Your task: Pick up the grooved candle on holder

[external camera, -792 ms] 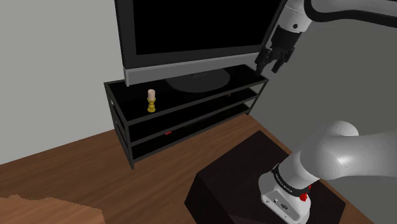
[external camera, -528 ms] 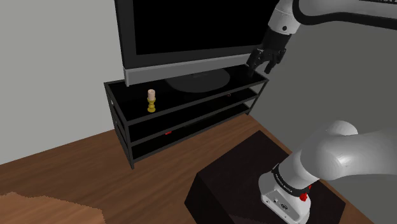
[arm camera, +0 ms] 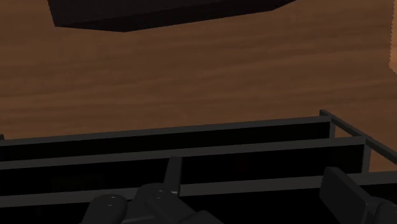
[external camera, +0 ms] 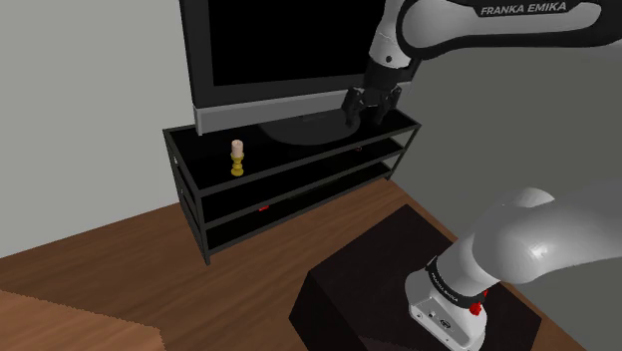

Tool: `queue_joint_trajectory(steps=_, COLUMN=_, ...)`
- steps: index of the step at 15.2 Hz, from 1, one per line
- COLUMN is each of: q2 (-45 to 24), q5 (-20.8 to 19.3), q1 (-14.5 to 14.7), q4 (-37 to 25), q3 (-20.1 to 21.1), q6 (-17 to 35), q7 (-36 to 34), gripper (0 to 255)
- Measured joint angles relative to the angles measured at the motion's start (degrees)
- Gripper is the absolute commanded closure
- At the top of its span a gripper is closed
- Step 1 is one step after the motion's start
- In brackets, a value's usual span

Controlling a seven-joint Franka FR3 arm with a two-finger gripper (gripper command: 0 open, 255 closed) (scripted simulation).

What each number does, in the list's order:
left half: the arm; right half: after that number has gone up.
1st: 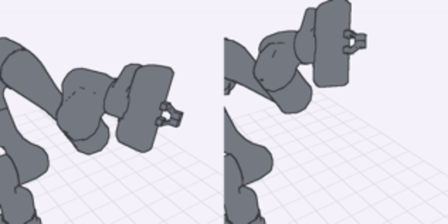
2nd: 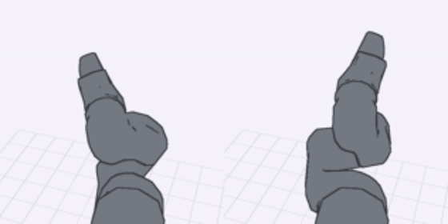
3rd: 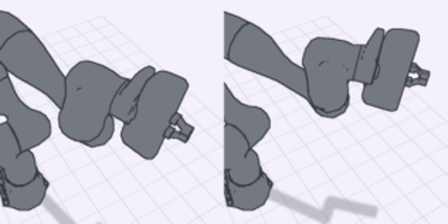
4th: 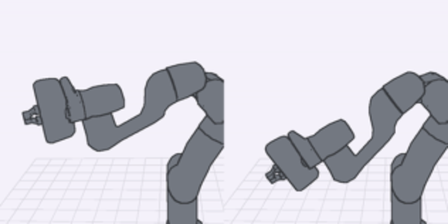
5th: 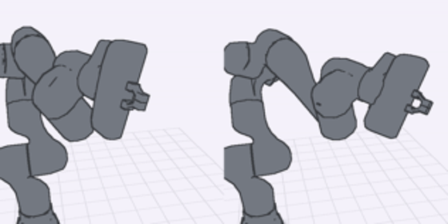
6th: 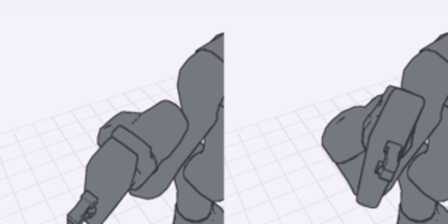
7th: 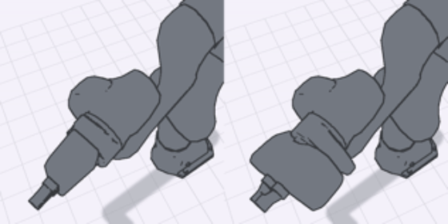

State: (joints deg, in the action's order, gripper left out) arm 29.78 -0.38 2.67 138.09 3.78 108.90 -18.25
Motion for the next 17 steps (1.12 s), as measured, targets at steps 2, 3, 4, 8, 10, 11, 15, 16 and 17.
queue_joint_trajectory(steps=2, q2=-4.0, q5=0.5, q1=0.4, q4=-1.7, q3=1.2, q6=2.4, q7=-1.8, gripper=0)
queue_joint_trajectory(steps=3, q2=-5.9, q5=0.6, q1=0.5, q4=-2.4, q3=1.5, q6=3.5, q7=-2.4, gripper=0)
queue_joint_trajectory(steps=4, q2=-8.1, q5=0.8, q1=0.7, q4=-3.3, q3=2.2, q6=4.9, q7=-3.4, gripper=0)
queue_joint_trajectory(steps=8, q2=-16.1, q5=0.9, q1=1.4, q4=-7.8, q3=4.4, q6=8.4, q7=-7.2, gripper=0)
queue_joint_trajectory(steps=10, q2=-20.6, q5=0.6, q1=1.8, q4=-10.3, q3=5.4, q6=10.4, q7=-9.2, gripper=0)
queue_joint_trajectory(steps=11, q2=-22.7, q5=0.4, q1=2.0, q4=-12.1, q3=5.8, q6=10.8, q7=-10.1, gripper=0)
queue_joint_trajectory(steps=15, q2=-31.4, q5=-0.8, q1=3.0, q4=-18.5, q3=7.3, q6=13.2, q7=-14.0, gripper=0)
queue_joint_trajectory(steps=16, q2=-33.4, q5=-1.2, q1=3.3, q4=-19.8, q3=7.6, q6=13.8, q7=-15.0, gripper=0)
queue_joint_trajectory(steps=17, q2=-35.5, q5=-1.6, q1=3.5, q4=-21.8, q3=7.7, q6=13.9, q7=-15.7, gripper=0)
